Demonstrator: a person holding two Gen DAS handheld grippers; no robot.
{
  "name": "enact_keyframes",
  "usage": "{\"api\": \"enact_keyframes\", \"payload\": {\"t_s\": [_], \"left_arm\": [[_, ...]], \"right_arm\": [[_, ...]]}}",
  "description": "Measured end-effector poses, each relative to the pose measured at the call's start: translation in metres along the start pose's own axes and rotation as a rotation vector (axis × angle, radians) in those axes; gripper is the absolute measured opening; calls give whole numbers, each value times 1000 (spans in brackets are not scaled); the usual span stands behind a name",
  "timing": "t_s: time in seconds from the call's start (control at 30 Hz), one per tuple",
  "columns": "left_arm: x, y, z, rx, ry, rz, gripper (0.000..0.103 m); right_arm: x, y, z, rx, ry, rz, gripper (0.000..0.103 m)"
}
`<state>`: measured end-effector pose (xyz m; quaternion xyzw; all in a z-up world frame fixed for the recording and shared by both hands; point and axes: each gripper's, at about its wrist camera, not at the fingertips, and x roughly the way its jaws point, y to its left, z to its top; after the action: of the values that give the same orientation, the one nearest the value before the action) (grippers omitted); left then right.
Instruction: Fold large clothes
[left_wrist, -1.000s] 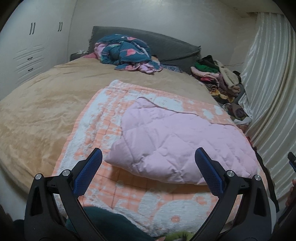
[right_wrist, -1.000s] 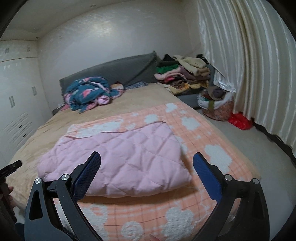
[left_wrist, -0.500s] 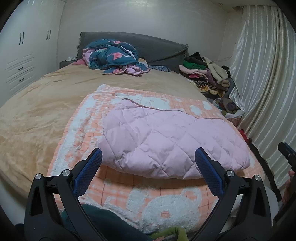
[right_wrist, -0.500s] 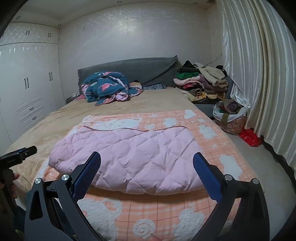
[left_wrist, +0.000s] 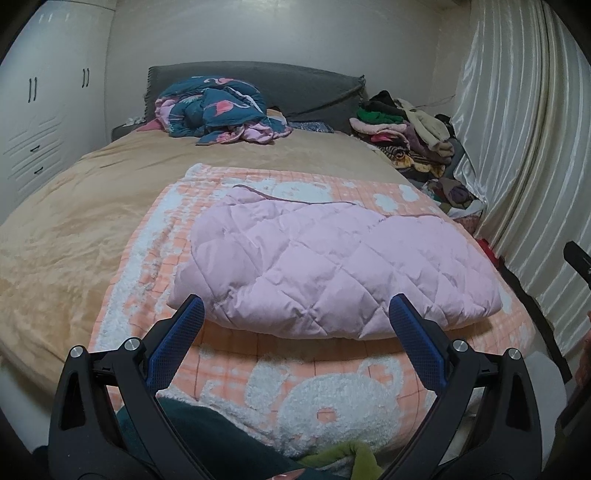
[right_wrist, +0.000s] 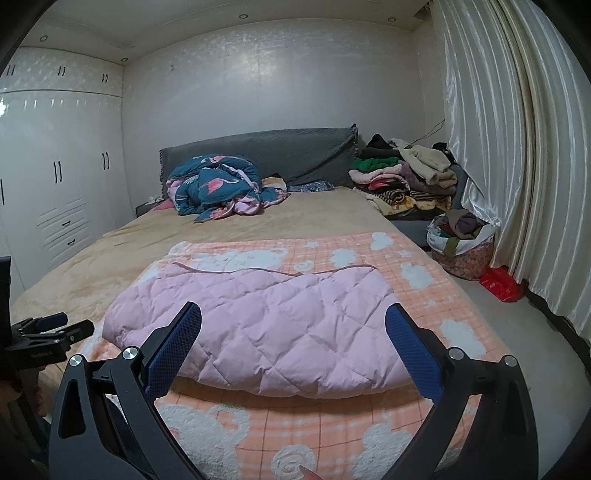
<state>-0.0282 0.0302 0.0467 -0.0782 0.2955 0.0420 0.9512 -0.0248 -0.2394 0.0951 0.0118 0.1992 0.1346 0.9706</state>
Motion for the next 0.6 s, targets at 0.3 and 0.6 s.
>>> {"api": "enact_keyframes", "payload": {"t_s": [0.3,0.6], "left_arm": [[-2,-9,-9,19,-11,-10,94],[8,-20,-17,48,20,18,94]], "right_arm": [[8,11,-8,-19,31,38,99],[29,20,-29,-22,110,58,99]]}}
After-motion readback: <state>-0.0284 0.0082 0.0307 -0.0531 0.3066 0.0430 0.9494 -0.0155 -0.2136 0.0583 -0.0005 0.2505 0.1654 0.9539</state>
